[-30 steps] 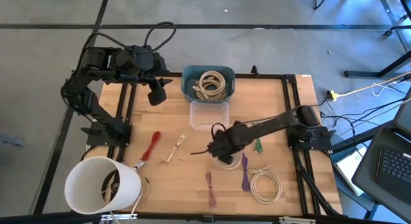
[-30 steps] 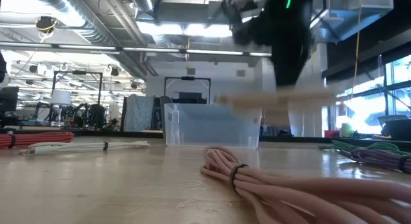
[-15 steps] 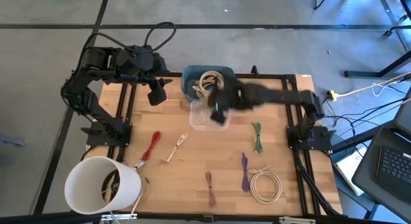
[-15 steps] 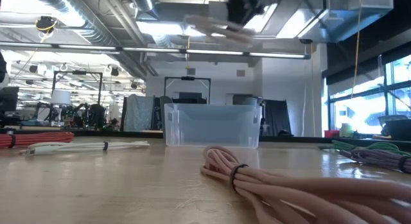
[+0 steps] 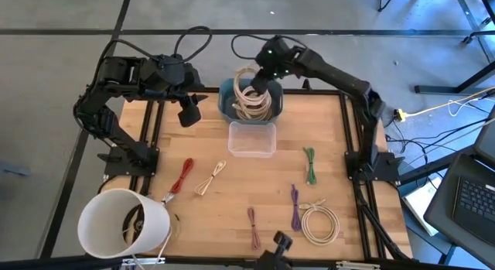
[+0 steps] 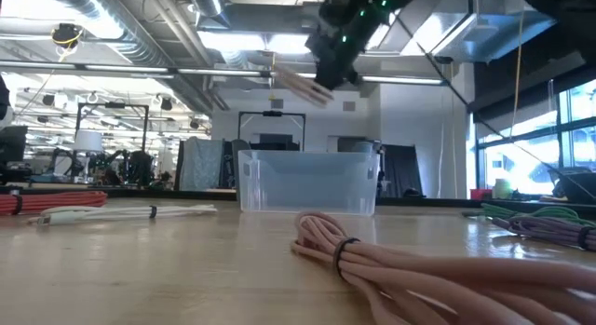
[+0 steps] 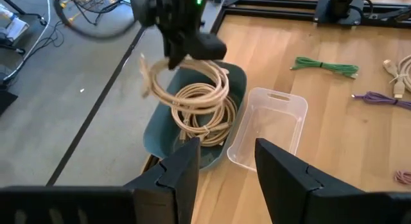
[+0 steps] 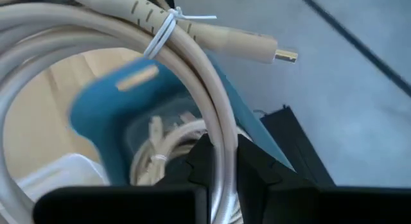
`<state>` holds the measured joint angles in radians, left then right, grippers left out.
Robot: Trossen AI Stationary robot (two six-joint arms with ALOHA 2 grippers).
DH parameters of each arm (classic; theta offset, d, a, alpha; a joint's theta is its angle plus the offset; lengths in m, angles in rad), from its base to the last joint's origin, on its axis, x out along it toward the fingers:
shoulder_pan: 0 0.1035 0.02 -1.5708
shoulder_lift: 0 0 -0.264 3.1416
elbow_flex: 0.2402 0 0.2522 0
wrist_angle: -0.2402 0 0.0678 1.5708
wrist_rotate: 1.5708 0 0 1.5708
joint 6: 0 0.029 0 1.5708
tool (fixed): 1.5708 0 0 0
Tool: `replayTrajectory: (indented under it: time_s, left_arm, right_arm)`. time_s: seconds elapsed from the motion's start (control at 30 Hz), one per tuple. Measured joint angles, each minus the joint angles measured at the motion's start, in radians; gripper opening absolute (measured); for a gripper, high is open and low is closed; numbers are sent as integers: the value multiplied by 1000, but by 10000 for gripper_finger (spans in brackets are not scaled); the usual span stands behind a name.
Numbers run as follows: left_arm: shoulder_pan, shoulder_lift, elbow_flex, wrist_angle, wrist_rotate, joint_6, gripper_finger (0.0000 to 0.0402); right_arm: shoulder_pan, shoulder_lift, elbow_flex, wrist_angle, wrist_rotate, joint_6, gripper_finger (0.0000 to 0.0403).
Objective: Pick & Place USB Port
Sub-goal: Put the brown HDMI cable into the blue bin
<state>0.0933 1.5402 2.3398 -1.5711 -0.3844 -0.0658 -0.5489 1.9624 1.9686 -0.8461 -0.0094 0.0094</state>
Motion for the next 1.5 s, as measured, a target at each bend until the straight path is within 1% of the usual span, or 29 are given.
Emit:
replayTrajectory:
  time_s: [0.2,0.4,0.53,0.7,1.03,1.37,1.43,1.5]
  left_arm:
    - [0,0,0,0,-13,0,144]
    - [0,0,0,0,-18,0,143]
    - [0,0,0,0,-17,0,144]
    - [0,0,0,0,-17,0,143]
    - [0,0,0,0,-16,-2,143]
    - [0,0,0,0,-15,-3,143]
    - [0,0,0,0,-14,-2,143]
    - [0,0,0,0,-14,-3,143]
  right_arm:
    - [-11,90,0,-14,-2,-69,38]
    - [-20,184,0,-15,-1,-89,38]
    - [-30,238,0,-14,50,-130,38]
    - [-46,283,0,-10,49,-146,38]
    - [-56,348,2,-3,31,-149,38]
    - [-56,350,2,-3,32,-146,39]
    - [-56,348,7,-15,34,-138,64]
    - [-51,349,13,-24,39,-125,108]
